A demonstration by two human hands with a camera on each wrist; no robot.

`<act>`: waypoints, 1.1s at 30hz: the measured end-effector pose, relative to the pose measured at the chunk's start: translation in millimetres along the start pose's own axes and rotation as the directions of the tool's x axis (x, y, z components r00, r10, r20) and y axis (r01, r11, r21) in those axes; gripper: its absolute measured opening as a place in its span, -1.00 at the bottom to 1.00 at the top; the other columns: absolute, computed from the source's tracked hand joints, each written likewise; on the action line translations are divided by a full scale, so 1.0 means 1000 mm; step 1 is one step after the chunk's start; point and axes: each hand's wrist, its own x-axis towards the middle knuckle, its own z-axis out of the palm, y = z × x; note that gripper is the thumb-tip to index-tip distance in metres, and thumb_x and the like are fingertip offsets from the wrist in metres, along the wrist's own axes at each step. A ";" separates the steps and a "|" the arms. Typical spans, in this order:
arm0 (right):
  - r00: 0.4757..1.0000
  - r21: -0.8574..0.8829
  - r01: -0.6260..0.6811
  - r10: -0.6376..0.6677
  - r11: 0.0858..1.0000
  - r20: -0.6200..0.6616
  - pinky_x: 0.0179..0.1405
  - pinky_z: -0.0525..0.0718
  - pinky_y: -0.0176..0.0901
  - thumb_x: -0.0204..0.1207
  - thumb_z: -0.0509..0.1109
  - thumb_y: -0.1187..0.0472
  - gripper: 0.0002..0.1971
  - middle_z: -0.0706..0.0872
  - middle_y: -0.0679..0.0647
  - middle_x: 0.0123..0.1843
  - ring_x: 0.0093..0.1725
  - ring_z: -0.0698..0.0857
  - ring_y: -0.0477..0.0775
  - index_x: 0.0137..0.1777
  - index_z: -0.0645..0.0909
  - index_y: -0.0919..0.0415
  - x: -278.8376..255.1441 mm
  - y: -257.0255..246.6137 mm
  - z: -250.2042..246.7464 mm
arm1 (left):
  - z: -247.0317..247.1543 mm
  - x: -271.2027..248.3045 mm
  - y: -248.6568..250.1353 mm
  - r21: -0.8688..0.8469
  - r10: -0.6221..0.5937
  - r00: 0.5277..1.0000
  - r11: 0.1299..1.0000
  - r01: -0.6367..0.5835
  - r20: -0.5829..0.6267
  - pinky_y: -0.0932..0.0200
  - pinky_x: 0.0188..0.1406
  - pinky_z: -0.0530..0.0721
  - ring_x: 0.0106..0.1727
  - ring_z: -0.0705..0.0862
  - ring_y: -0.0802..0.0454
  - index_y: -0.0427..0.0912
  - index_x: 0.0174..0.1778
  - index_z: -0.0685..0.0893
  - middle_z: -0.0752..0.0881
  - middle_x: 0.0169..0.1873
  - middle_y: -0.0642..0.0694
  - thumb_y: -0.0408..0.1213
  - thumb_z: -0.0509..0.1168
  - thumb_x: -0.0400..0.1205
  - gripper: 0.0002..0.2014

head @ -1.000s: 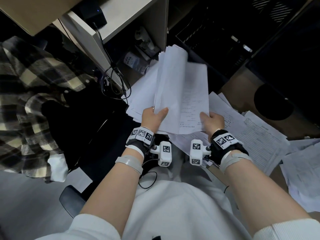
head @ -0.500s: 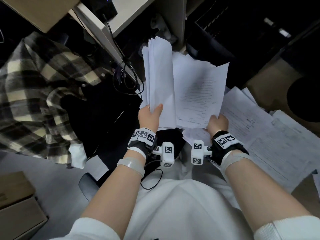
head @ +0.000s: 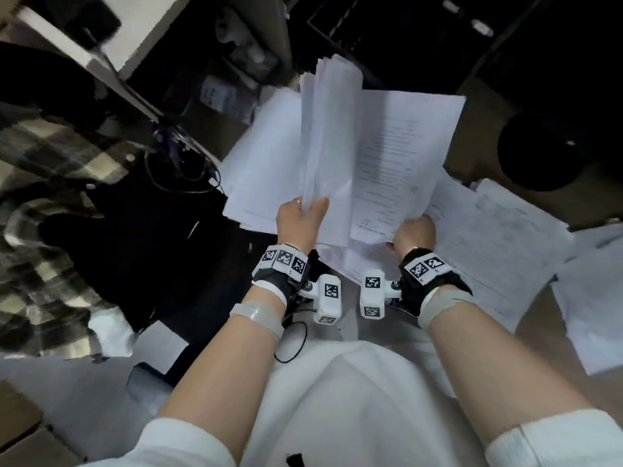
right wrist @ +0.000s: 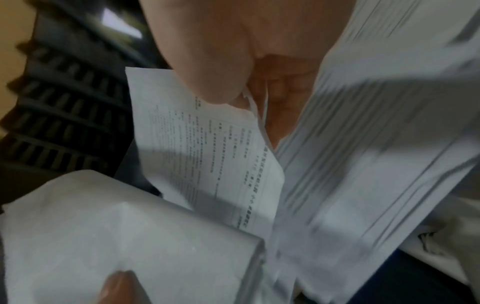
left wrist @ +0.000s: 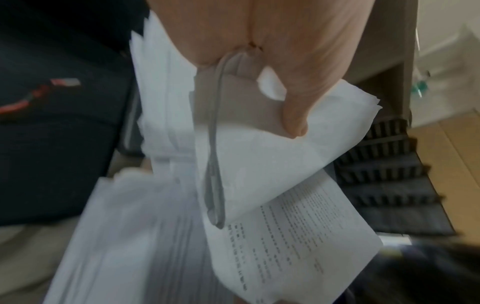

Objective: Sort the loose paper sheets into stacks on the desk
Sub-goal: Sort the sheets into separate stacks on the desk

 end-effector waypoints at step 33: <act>0.978 -0.238 0.134 -0.088 0.962 0.191 0.00 0.53 -0.07 0.43 0.54 0.25 -0.30 0.55 0.27 0.42 0.27 0.64 0.30 0.52 0.30 0.29 0.003 0.065 -0.120 | 0.095 -0.115 -0.019 0.142 -0.018 0.982 0.989 0.046 -0.189 0.25 -0.54 0.42 -0.52 0.43 0.02 -0.34 -0.52 0.53 0.52 -0.57 -0.08 -0.08 0.62 0.40 -0.52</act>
